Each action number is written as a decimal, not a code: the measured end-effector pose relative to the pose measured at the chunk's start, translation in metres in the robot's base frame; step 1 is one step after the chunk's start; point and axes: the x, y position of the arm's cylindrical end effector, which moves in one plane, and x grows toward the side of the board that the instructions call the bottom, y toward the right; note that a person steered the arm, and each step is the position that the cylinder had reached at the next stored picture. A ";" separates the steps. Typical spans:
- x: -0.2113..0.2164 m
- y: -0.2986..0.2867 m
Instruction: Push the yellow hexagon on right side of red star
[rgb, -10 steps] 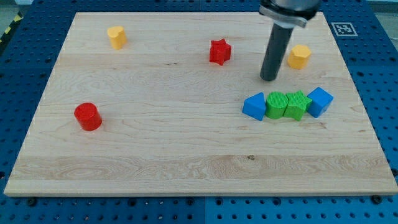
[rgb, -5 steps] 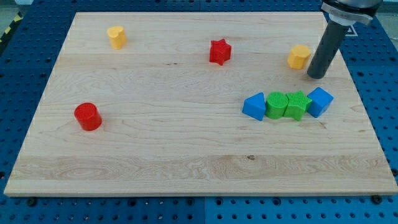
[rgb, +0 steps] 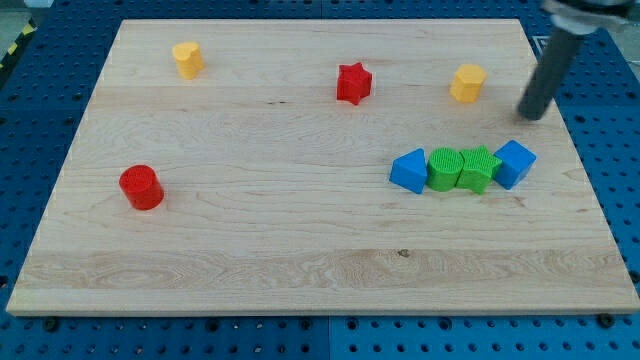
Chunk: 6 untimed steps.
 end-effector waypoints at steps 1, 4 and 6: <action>-0.030 0.005; -0.032 -0.170; -0.066 -0.132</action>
